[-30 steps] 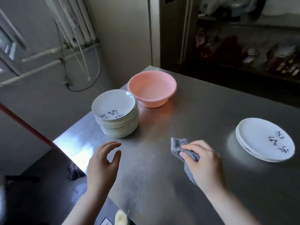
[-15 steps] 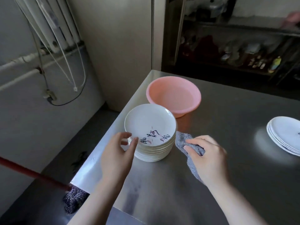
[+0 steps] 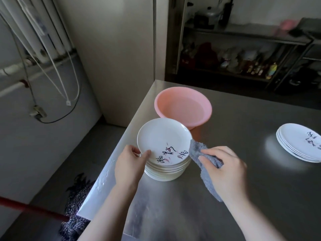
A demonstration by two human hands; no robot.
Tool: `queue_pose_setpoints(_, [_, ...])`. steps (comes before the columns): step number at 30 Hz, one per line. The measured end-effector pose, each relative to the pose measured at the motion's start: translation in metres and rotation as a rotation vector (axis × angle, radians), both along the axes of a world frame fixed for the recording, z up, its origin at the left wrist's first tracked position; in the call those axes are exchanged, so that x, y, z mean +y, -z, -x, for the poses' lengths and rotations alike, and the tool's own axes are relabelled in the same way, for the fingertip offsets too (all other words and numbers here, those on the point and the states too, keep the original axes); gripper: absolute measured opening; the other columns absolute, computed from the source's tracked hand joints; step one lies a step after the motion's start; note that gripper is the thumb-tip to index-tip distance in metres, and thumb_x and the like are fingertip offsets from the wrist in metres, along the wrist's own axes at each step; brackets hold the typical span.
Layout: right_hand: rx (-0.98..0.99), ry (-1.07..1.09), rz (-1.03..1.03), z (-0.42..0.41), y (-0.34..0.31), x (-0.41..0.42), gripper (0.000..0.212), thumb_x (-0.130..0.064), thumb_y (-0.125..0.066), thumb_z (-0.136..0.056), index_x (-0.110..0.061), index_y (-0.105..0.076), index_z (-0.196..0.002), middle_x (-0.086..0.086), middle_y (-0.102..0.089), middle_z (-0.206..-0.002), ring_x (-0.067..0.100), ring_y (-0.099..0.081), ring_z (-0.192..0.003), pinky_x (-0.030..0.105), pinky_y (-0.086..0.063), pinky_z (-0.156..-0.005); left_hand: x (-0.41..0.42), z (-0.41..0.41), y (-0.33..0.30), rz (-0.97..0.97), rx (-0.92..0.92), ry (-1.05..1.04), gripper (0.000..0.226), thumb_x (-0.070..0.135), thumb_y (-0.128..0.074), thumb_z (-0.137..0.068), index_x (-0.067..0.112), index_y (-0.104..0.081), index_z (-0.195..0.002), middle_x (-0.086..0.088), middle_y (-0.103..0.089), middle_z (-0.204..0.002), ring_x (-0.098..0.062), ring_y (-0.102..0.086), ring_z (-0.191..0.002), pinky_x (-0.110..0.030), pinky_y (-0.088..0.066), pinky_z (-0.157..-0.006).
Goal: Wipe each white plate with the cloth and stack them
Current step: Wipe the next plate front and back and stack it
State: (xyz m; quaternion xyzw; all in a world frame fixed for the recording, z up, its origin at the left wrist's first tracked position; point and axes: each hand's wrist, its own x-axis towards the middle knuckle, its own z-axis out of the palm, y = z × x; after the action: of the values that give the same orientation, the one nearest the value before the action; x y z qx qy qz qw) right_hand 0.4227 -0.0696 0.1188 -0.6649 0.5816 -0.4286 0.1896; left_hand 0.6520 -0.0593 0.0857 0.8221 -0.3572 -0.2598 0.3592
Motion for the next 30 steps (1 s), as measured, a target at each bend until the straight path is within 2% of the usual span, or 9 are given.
queue_pose_setpoints(5, [0.000,0.015,-0.003,0.000,0.001,0.003,0.013,-0.011,-0.079,-0.074,-0.022,-0.076,-0.081,-0.014,-0.065,-0.086,0.005,-0.061,-0.080,0.010,-0.043,-0.069,-0.004,0.001,-0.008,0.021,0.038,0.028,0.029,0.035,-0.069,-0.083,0.015,-0.051,-0.074,0.001,-0.057,-0.066,-0.018,-0.053,-0.062,-0.030,-0.036,-0.052])
queue_pose_setpoints(7, [0.000,0.024,0.008,0.002,0.000,0.003,0.013,-0.011,-0.079,-0.074,-0.022,-0.076,-0.081,-0.013,-0.066,-0.086,0.004,-0.061,-0.081,0.007,-0.041,-0.069,-0.004,0.003,-0.014,0.076,0.050,0.040,0.025,0.029,-0.067,-0.083,0.013,-0.050,-0.075,-0.002,-0.061,-0.065,-0.019,-0.058,-0.061,-0.033,-0.041,-0.051])
queue_pose_setpoints(11, [0.004,0.050,0.029,0.009,-0.001,0.004,0.013,-0.009,-0.080,-0.073,-0.020,-0.076,-0.081,-0.013,-0.065,-0.085,0.001,-0.060,-0.082,0.003,-0.039,-0.071,-0.004,0.010,-0.030,0.284,0.383,-0.050,0.016,0.003,-0.060,-0.085,0.008,-0.045,-0.082,-0.015,-0.067,-0.069,-0.020,-0.067,-0.051,-0.040,-0.059,-0.054])
queue_pose_setpoints(14, [-0.006,0.082,0.020,0.018,-0.001,0.006,0.013,-0.009,-0.080,-0.074,-0.019,-0.076,-0.081,-0.012,-0.065,-0.085,0.003,-0.060,-0.082,0.005,-0.041,-0.071,0.000,0.016,-0.035,0.335,0.577,-0.119,0.030,-0.006,-0.061,-0.083,0.015,-0.049,-0.101,-0.018,-0.063,-0.064,-0.022,-0.064,-0.047,-0.034,-0.058,-0.050])
queue_pose_setpoints(16, [-0.012,0.109,0.010,0.030,0.000,0.008,0.013,-0.010,-0.079,-0.074,-0.020,-0.076,-0.081,-0.012,-0.066,-0.085,0.004,-0.060,-0.082,0.006,-0.041,-0.070,0.005,0.024,-0.036,0.338,0.632,-0.110,0.043,-0.008,-0.061,-0.082,0.020,-0.051,-0.114,-0.022,-0.065,-0.069,-0.024,-0.066,-0.051,-0.028,-0.056,-0.049])
queue_pose_setpoints(19, [-0.019,0.165,-0.001,0.056,0.000,0.014,0.012,-0.012,-0.079,-0.074,-0.020,-0.076,-0.081,-0.012,-0.066,-0.086,0.004,-0.060,-0.082,0.006,-0.040,-0.069,0.013,0.048,-0.038,0.331,0.670,-0.048,0.051,-0.010,-0.060,-0.082,0.025,-0.051,-0.119,-0.026,-0.069,-0.076,-0.032,-0.071,-0.061,-0.030,-0.057,-0.051])
queue_pose_setpoints(22, [-0.026,0.232,-0.013,0.092,0.001,0.020,0.010,-0.012,-0.078,-0.075,-0.019,-0.076,-0.082,-0.011,-0.066,-0.087,0.004,-0.059,-0.080,0.006,-0.040,-0.068,0.016,0.085,-0.036,0.298,0.708,0.071,0.050,-0.009,-0.060,-0.083,0.030,-0.055,-0.113,-0.019,-0.072,-0.074,-0.032,-0.073,-0.067,-0.031,-0.058,-0.053])
queue_pose_setpoints(27, [-0.021,0.339,-0.005,0.175,0.005,0.029,0.011,-0.009,-0.077,-0.076,-0.016,-0.076,-0.084,-0.008,-0.067,-0.087,0.005,-0.059,-0.077,0.007,-0.040,-0.068,0.011,0.177,-0.017,0.260,0.751,0.187,0.049,-0.014,-0.058,-0.081,0.026,-0.060,-0.108,0.011,-0.072,-0.076,-0.014,-0.072,-0.066,-0.030,-0.056,-0.049])
queue_pose_setpoints(30, [0.000,0.358,0.006,0.235,0.010,0.034,0.012,-0.007,-0.076,-0.076,-0.014,-0.075,-0.085,-0.008,-0.067,-0.087,0.001,-0.057,-0.079,0.003,-0.038,-0.069,0.013,0.241,0.001,0.221,0.737,0.236,0.047,-0.014,-0.058,-0.081,0.023,-0.059,-0.110,0.008,-0.072,-0.073,-0.015,-0.071,-0.060,-0.030,-0.056,-0.048])
